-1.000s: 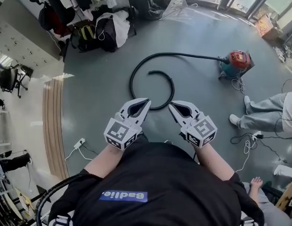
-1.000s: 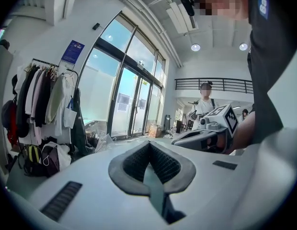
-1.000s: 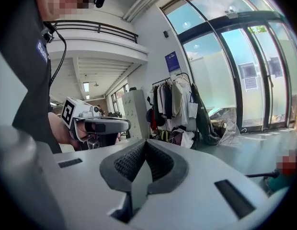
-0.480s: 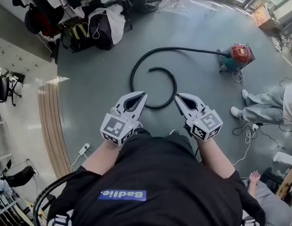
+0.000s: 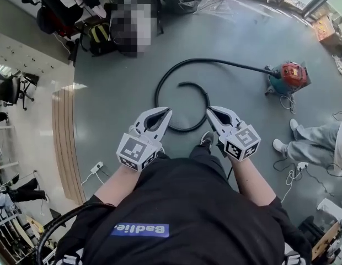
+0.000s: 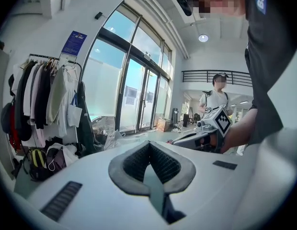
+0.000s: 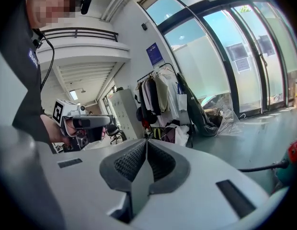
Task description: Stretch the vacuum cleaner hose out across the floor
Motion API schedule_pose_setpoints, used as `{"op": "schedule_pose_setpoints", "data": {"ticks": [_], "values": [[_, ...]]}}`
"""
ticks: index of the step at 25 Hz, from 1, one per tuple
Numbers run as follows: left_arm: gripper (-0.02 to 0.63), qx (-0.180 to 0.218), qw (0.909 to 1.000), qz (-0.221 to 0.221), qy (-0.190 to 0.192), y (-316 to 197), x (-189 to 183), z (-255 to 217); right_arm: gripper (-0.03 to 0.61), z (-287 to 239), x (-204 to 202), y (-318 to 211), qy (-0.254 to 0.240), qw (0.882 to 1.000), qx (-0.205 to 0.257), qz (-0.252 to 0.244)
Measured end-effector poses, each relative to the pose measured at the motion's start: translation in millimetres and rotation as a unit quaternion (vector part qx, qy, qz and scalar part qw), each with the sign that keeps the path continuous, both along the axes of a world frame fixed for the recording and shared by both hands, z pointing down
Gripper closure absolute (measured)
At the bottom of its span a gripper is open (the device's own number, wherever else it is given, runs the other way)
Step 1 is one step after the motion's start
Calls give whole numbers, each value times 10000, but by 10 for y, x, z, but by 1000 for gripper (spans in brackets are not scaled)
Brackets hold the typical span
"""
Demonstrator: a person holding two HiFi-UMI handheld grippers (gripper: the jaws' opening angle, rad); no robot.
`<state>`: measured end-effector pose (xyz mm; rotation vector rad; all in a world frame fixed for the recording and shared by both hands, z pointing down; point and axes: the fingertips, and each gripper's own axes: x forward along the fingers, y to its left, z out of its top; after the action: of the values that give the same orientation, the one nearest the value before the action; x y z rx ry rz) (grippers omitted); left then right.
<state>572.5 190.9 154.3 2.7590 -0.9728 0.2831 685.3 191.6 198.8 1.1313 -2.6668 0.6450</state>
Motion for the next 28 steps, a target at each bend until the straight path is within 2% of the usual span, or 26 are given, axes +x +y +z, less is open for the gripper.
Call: {"op": "schedule_pose_setpoints", "data": {"ticks": [5,8,11,17,24,28], "values": [[606,-41,9993,-311,-211,-364,652,60,574,279,597,-356,23,9982,-207,-564],[606,-40,9987,-440,-269,-573,913,111,574,471,877,-576,64,9973,-341,-652],[606,-27,9986,-446,-273,-734,1019,169,574,640,993,-763,129,9969,-472,-620],[606,19,9994,-341,-109,-1003,787,280,572,774,782,-1038,282,9971,-593,-380],[606,24,10000,94,5,-1329,299,394,572,1031,431,-1274,458,9954,-766,361],[606,91,9995,282,-53,-1534,220,553,572,1323,427,-1411,448,9931,-837,693]]}}
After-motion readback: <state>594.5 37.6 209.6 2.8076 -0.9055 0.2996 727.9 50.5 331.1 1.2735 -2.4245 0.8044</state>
